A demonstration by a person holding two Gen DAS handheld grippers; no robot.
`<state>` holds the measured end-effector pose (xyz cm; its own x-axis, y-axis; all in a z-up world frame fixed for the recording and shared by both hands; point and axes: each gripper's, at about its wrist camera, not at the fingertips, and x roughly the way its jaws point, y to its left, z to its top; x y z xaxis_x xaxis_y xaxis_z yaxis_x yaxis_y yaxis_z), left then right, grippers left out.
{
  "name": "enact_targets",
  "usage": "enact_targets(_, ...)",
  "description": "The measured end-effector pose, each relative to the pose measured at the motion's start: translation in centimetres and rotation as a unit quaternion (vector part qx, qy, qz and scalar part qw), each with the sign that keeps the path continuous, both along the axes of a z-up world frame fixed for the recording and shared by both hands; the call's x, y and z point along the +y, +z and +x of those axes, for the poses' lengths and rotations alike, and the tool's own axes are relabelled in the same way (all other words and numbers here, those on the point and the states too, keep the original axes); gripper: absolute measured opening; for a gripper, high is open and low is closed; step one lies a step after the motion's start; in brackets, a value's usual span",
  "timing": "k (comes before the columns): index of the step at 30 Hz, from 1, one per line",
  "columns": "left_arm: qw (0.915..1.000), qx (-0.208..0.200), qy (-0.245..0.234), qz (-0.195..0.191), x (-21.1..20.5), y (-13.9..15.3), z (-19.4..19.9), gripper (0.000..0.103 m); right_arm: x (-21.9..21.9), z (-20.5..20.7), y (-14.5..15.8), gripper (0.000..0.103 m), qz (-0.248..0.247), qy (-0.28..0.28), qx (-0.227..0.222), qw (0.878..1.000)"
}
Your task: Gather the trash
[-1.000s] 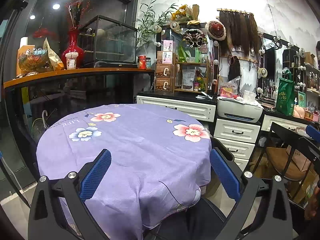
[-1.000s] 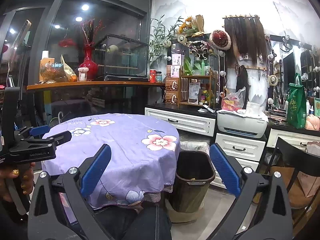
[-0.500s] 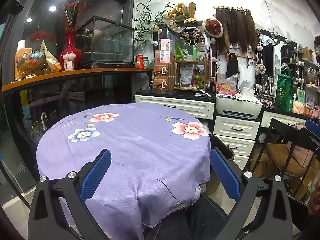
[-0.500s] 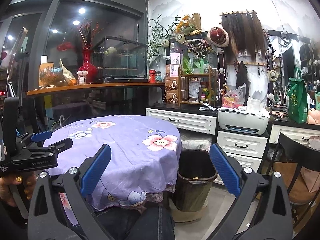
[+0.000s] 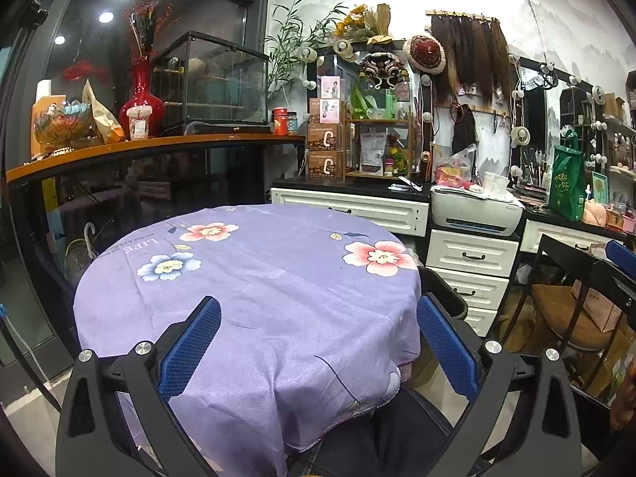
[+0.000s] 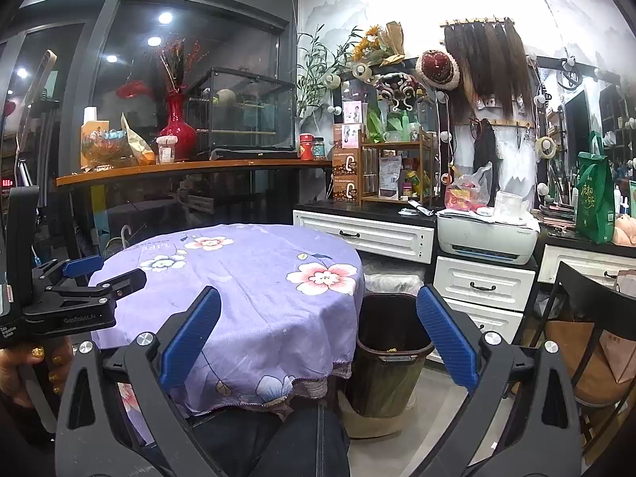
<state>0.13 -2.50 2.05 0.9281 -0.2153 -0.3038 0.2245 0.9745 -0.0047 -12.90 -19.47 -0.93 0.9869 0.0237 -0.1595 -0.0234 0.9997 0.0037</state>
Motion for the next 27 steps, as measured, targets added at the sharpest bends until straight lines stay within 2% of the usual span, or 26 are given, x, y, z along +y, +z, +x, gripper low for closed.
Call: enact_targets(27,0.9999,-0.006,0.011,0.005,0.52,-0.02,-0.15,0.098,0.12,0.08,-0.8,0.097,-0.001,0.004,0.006,1.0)
